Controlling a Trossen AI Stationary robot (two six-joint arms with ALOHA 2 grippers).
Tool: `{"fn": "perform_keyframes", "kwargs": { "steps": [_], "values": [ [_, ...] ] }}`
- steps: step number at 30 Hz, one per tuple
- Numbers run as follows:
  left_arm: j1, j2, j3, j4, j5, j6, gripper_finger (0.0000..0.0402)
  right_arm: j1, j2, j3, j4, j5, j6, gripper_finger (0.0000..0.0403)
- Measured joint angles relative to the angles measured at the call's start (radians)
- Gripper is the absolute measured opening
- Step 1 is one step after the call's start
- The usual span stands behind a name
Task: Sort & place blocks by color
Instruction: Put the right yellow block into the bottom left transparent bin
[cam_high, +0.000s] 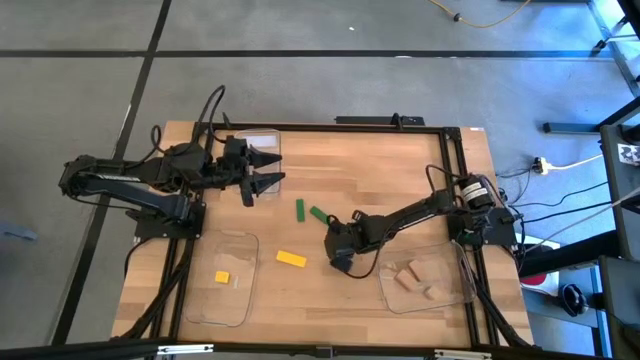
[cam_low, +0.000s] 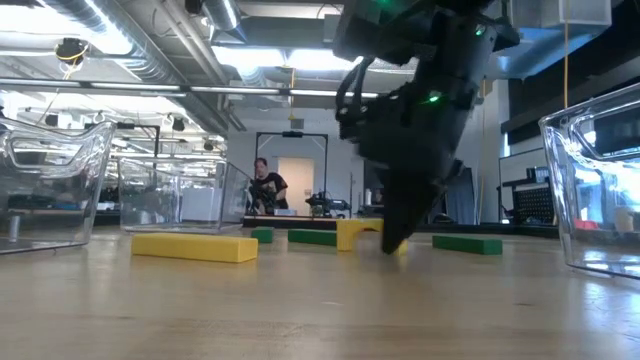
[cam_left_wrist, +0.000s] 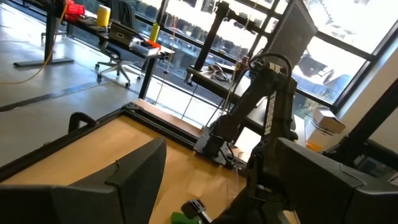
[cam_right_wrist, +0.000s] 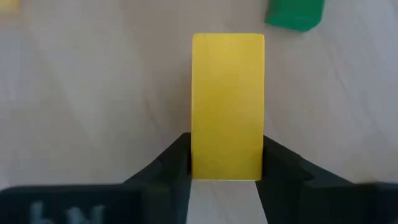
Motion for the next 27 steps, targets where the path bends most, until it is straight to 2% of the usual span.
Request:
{"fn": "perform_keyframes", "kwargs": {
  "steps": [4, 9, 12, 16, 21, 27],
  "values": [
    [0.000, 0.000, 0.000, -0.001, 0.000, 0.004, 0.0292, 0.029, -0.104, -0.051, 0.002, 0.005, -0.089, 0.0133],
    [0.000, 0.000, 0.000, -0.013, 0.000, 0.005, 0.0292, 0.047, -0.318, -0.269, 0.069, 0.010, 0.016, 0.0133],
    [0.000, 0.000, 0.000, -0.020, 0.004, 0.033, 0.0292, 0.055, -0.479, -0.414, 0.197, 0.030, 0.136, 0.0133],
    [0.000, 0.029, 0.000, -0.027, 0.027, 0.107, 0.0292, 0.049, -0.648, -0.543, 0.465, 0.049, 0.174, 0.0133],
    [-0.002, 0.091, 0.000, -0.039, 0.046, 0.160, 0.0292, 0.003, -0.726, -0.540, 0.655, 0.075, 0.091, 0.0133],
    [-0.002, 0.147, 0.000, -0.033, 0.134, 0.121, 0.0292, -0.030, -0.728, -0.481, 0.647, 0.043, -0.011, 0.0133]
  ]
}}
